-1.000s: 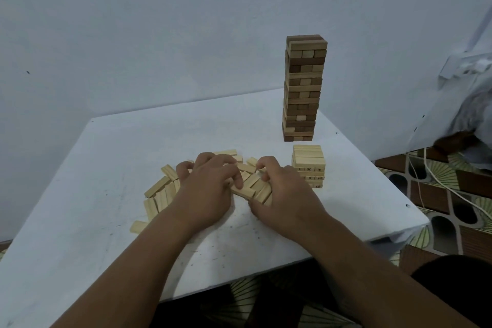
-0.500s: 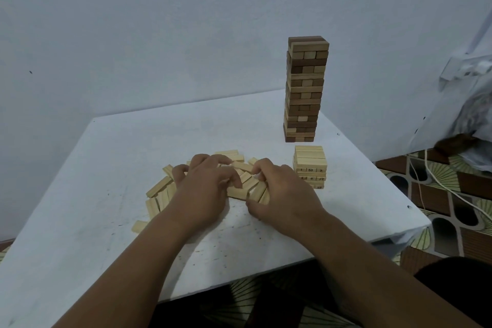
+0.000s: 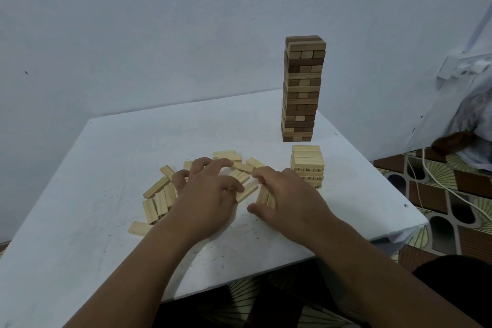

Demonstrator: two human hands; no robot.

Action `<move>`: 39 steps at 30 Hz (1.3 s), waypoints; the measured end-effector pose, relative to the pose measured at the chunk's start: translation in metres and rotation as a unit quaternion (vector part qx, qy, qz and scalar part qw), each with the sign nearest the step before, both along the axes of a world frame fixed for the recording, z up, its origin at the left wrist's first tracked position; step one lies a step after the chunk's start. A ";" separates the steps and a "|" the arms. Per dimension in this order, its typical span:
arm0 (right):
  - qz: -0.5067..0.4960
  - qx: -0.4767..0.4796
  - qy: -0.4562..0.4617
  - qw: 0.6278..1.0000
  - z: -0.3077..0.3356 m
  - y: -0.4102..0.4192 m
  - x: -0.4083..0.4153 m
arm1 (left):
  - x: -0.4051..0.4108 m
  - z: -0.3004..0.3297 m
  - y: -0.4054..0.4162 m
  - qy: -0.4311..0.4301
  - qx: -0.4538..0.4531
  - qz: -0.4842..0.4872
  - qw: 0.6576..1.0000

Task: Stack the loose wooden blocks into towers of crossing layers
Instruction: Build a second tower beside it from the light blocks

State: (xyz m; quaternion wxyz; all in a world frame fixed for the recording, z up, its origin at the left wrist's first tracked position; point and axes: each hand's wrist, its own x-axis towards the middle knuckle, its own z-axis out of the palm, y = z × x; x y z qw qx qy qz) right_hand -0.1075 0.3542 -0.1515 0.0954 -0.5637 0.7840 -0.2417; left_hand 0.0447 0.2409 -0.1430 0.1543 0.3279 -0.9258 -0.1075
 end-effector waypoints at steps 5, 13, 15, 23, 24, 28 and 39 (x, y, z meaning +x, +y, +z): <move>0.035 0.016 -0.048 0.998 0.002 0.026 -0.010 | -0.003 0.008 0.023 -0.028 0.007 -0.033 0.999; 0.051 -0.025 -0.074 0.996 0.001 0.055 -0.025 | -0.009 0.009 0.038 -0.034 0.067 -0.095 0.993; 0.053 -0.030 -0.088 0.994 -0.001 0.059 -0.028 | -0.013 0.007 0.038 -0.024 0.073 -0.101 0.992; 0.049 -0.055 -0.115 0.991 0.000 0.062 -0.036 | -0.027 -0.002 0.036 0.013 0.094 -0.107 0.990; 0.052 -0.054 -0.114 0.991 0.000 0.062 -0.036 | -0.027 0.000 0.035 0.016 0.108 -0.108 0.988; 0.051 -0.060 -0.115 0.990 -0.002 0.061 -0.037 | -0.023 0.008 0.029 -0.002 0.149 -0.074 0.986; 0.057 -0.039 -0.068 0.995 0.006 0.072 -0.045 | -0.021 -0.001 0.035 0.034 0.054 -0.107 0.992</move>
